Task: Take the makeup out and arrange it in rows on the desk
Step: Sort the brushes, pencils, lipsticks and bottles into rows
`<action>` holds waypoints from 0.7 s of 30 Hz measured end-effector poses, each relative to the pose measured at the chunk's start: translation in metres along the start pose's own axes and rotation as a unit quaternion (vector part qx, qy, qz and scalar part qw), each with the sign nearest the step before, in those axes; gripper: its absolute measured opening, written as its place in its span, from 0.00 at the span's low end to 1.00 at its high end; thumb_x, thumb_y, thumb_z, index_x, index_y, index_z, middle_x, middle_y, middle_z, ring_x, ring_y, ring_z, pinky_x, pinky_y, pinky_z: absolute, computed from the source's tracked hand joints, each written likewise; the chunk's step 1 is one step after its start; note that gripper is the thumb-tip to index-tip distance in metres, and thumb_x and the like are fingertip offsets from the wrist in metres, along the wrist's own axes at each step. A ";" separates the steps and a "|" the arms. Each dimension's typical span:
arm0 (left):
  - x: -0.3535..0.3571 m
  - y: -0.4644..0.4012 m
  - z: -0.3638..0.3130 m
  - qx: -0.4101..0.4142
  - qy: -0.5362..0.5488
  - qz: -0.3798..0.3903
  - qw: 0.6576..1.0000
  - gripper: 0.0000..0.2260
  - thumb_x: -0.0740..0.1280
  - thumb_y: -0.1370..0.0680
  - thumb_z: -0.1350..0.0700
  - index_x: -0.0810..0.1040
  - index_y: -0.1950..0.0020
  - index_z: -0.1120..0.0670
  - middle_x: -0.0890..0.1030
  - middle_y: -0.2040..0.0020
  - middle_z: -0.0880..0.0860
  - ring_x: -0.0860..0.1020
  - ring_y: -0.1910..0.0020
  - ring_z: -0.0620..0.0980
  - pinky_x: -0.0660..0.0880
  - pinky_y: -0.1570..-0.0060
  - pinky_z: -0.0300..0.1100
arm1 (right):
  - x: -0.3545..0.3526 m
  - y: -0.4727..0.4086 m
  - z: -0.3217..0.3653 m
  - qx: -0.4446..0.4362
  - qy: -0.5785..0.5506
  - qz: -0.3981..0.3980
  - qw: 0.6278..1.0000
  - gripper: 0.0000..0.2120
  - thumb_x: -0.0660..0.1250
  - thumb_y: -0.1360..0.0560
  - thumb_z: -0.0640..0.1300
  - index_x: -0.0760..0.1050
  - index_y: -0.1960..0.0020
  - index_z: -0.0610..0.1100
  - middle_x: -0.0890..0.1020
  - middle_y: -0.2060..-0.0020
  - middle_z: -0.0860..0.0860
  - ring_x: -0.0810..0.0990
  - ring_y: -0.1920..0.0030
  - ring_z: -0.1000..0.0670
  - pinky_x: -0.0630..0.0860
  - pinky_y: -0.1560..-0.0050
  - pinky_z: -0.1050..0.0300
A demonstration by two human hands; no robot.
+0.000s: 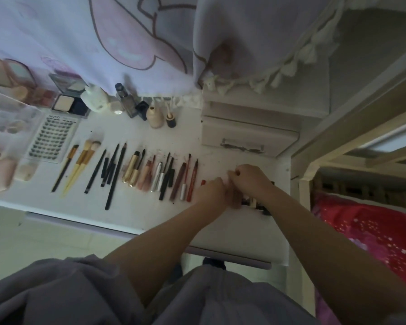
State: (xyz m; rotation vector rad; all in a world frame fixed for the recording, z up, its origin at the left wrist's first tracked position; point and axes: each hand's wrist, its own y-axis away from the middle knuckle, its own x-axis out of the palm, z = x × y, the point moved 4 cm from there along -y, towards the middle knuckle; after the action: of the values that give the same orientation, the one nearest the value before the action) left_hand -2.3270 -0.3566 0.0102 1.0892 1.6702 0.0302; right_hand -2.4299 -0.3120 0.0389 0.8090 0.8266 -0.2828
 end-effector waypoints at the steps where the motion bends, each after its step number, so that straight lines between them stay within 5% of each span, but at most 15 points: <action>1: -0.005 0.004 -0.003 0.015 0.011 -0.011 1.000 0.14 0.55 0.21 0.44 0.67 0.53 0.54 0.79 0.53 0.55 0.76 0.57 0.54 0.65 0.66 0.43 | -0.002 0.001 0.000 0.003 -0.013 0.000 1.000 0.22 0.55 0.21 0.54 0.71 0.67 0.43 0.76 0.71 0.49 0.75 0.66 0.48 0.67 0.66 0.56; 7: -0.047 0.036 -0.004 0.165 0.026 -0.038 0.985 0.10 0.59 0.21 0.54 0.68 0.43 0.59 0.78 0.52 0.57 0.77 0.54 0.59 0.70 0.64 0.46 | -0.021 0.023 0.013 -0.020 -0.113 0.101 0.988 0.23 0.57 0.21 0.57 0.77 0.67 0.45 0.75 0.80 0.55 0.70 0.79 0.55 0.65 0.73 0.62; 10: -0.069 0.047 -0.002 0.209 0.015 -0.009 0.978 0.13 0.55 0.18 0.52 0.69 0.40 0.59 0.76 0.44 0.58 0.76 0.48 0.58 0.69 0.55 0.46 | -0.033 0.038 0.028 -0.047 -0.164 0.149 0.974 0.22 0.56 0.21 0.57 0.79 0.60 0.43 0.73 0.80 0.56 0.67 0.80 0.56 0.63 0.74 0.62; 13: -0.090 0.059 0.003 0.253 -0.024 -0.011 0.967 0.16 0.52 0.18 0.48 0.70 0.38 0.56 0.79 0.46 0.57 0.77 0.51 0.57 0.70 0.56 0.46 | -0.045 0.054 0.044 -0.100 -0.180 0.199 0.958 0.22 0.55 0.20 0.56 0.78 0.55 0.40 0.72 0.80 0.55 0.64 0.80 0.56 0.62 0.77 0.64; 21: -0.111 0.075 0.005 0.336 -0.071 -0.032 0.939 0.13 0.53 0.18 0.49 0.72 0.44 0.55 0.80 0.57 0.56 0.77 0.59 0.56 0.64 0.63 0.44 | -0.048 0.077 0.057 -0.172 -0.246 0.219 0.928 0.21 0.57 0.21 0.55 0.77 0.69 0.52 0.70 0.79 0.56 0.62 0.80 0.56 0.62 0.77 0.66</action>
State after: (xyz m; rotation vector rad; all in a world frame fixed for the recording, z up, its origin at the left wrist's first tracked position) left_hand -2.2773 -0.3889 0.1307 1.4917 1.6161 -0.6924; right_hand -2.3905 -0.3056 0.1387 0.5350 0.1962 0.0626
